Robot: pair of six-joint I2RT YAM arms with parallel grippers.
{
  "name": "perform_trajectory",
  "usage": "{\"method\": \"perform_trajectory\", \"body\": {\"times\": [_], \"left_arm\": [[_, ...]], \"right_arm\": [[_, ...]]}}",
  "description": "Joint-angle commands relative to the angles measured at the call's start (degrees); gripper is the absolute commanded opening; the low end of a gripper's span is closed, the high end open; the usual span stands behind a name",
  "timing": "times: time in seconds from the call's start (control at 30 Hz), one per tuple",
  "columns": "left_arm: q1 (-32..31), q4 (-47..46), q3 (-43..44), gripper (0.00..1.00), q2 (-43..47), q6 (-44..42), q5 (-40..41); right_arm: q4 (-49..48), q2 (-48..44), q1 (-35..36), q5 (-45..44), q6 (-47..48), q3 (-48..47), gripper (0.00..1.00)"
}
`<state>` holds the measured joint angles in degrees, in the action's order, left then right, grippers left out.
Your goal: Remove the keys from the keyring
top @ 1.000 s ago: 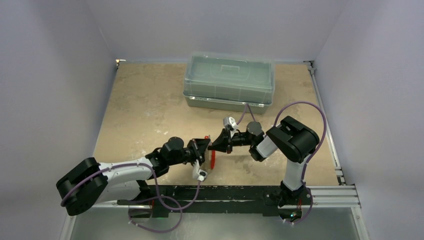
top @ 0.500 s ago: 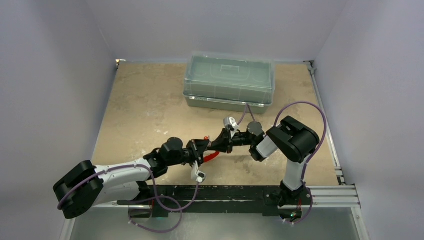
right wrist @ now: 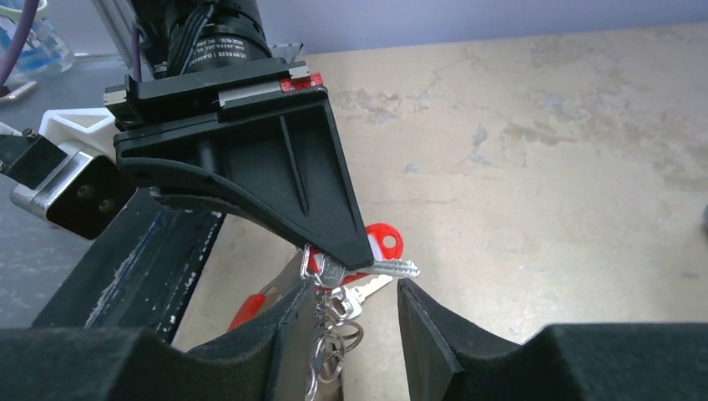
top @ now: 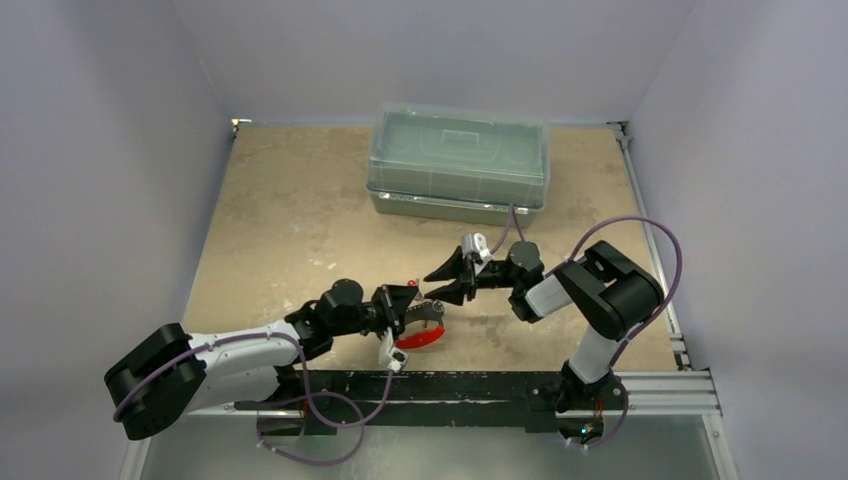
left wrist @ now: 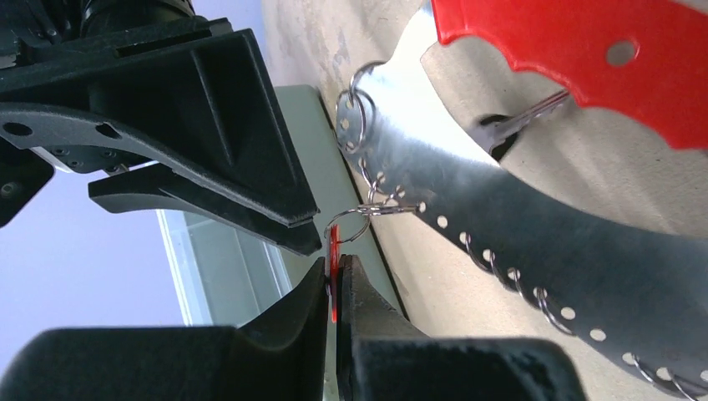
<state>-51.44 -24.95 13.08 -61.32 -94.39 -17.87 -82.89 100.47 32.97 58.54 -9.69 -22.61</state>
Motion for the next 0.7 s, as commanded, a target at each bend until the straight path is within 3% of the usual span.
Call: {"method": "perform_trajectory", "body": {"times": [0.0, 0.27, 0.67], "left_arm": [[0.2, -4.1, -0.5, 0.00, 1.6, 1.4, -3.4], [0.1, -5.2, -1.7, 0.00, 2.8, 0.5, -5.0], [0.2, -3.9, -2.8, 0.00, 5.0, -1.2, -6.6]], "right_arm": [[3.7, -3.7, -0.1, 1.4, 7.6, 0.2, 0.45], [15.0, -6.8, 0.3, 2.9, 17.3, 0.0, 0.47], [20.9, -7.6, 2.5, 3.3, 22.8, -0.8, 0.42]]}}
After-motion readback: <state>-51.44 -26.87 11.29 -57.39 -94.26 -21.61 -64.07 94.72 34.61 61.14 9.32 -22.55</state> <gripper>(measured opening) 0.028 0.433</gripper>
